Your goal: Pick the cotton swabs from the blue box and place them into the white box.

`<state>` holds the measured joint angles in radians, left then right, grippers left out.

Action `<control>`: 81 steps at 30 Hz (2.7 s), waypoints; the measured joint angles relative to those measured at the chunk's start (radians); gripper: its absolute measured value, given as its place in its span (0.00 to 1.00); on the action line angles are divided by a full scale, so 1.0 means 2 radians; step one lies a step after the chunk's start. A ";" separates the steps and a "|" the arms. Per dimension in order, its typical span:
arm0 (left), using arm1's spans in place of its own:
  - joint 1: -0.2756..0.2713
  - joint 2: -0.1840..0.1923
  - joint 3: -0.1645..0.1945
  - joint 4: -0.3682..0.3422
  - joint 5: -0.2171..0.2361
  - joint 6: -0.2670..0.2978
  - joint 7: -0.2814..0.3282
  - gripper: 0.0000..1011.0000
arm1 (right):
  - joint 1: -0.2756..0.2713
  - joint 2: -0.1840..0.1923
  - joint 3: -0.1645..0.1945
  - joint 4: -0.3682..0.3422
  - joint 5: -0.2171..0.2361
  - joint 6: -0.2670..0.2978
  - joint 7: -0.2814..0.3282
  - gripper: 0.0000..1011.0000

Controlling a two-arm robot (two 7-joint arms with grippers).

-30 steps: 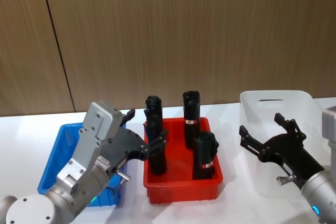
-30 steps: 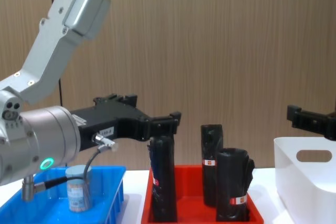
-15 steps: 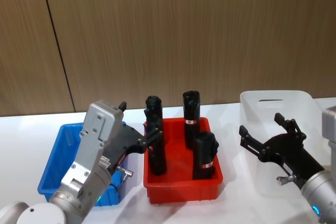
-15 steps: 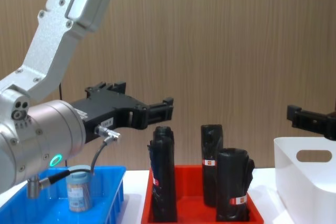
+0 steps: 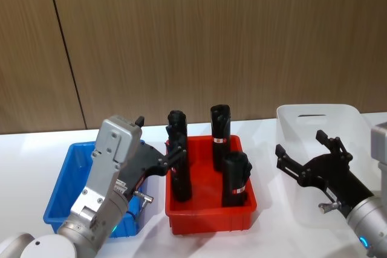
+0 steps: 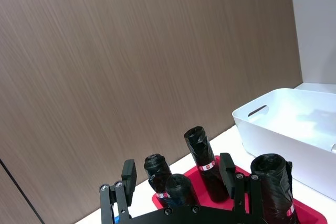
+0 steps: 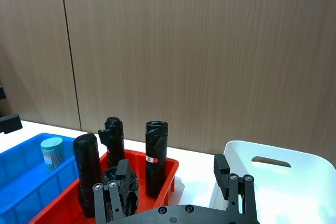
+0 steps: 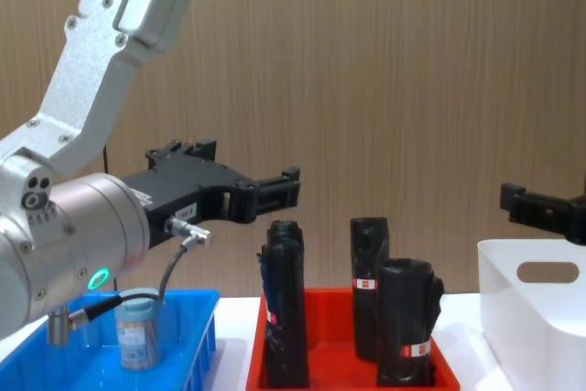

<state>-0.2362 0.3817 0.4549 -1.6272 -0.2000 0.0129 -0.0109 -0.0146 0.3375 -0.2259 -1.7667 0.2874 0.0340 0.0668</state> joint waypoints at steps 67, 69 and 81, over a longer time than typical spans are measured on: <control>0.000 0.000 0.000 0.001 0.000 0.000 0.000 0.99 | 0.144 -0.061 -0.026 0.221 -0.040 0.035 0.180 0.99; 0.000 0.000 0.000 0.001 0.000 0.000 0.000 0.99 | 0.149 -0.063 -0.027 0.229 -0.041 0.035 0.183 0.99; 0.000 0.000 0.000 0.001 0.000 0.000 0.000 0.99 | 0.178 -0.078 -0.032 0.272 -0.047 0.030 0.189 0.99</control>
<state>-0.2372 0.3821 0.4543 -1.6262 -0.2004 0.0139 -0.0110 0.3415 0.1817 -0.2908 -1.2234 0.1927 0.0942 0.4440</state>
